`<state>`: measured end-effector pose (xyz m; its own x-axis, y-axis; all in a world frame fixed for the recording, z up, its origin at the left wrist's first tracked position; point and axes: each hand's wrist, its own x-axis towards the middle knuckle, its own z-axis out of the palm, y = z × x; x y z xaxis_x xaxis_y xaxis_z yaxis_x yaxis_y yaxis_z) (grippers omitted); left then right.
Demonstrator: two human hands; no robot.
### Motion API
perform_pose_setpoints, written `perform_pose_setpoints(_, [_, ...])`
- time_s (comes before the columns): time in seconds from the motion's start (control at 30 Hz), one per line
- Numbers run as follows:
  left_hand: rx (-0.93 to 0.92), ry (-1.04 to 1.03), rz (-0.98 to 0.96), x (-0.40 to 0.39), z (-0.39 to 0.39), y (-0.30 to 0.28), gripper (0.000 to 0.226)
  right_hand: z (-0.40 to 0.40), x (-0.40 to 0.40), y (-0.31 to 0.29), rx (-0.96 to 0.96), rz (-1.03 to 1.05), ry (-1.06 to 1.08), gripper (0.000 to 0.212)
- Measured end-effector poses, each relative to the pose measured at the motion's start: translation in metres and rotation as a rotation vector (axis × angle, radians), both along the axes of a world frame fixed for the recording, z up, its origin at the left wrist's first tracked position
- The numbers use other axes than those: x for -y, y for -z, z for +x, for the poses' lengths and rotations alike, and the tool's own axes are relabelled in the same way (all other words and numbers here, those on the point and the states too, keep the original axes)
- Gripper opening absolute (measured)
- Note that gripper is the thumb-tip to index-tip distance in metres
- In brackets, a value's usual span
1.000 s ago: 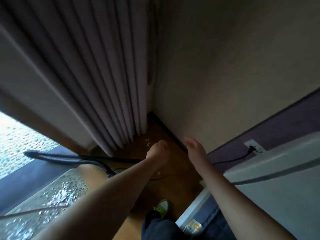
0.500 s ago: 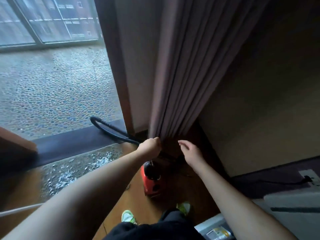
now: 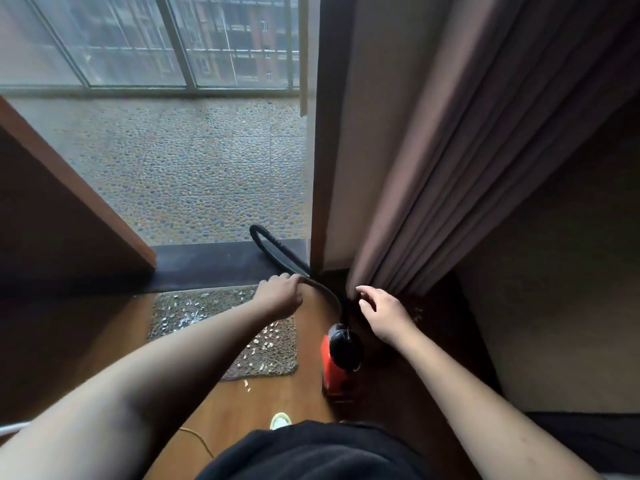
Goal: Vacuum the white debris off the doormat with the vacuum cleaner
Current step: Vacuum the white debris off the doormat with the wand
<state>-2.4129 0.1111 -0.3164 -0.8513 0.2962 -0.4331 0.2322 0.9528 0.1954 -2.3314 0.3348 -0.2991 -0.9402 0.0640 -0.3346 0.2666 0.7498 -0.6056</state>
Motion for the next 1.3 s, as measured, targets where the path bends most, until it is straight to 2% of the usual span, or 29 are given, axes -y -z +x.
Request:
perform_pose_setpoints(0.27, [-0.114,-0.039,-0.057,0.019,0.009,-0.01,0.066,-0.031,0.003,0.013,0.007,0.127,-0.177,0.044])
perform_pose_setpoints(0.43, [-0.144,-0.063,-0.068,0.038,0.004,-0.011,0.068,-0.046,0.015,0.018,0.054,0.198,-0.23,0.046])
perform_pose_setpoints(0.53, [-0.147,-0.092,-0.027,0.052,-0.003,-0.008,0.069,-0.056,0.023,0.022,0.086,0.197,-0.221,0.045])
perform_pose_setpoints(0.7, [-0.049,-0.13,0.091,0.089,-0.025,0.002,0.068,-0.083,0.059,0.029,0.137,0.192,-0.207,0.042])
perform_pose_setpoints(1.03, [-0.022,-0.034,0.137,0.187,-0.101,0.024,0.066,-0.137,0.174,0.052,0.194,0.159,-0.071,0.04])
perform_pose_setpoints(1.3, [-0.048,0.092,0.114,0.198,-0.156,0.043,0.064,-0.155,0.173,0.073,0.272,0.221,0.023,0.041])
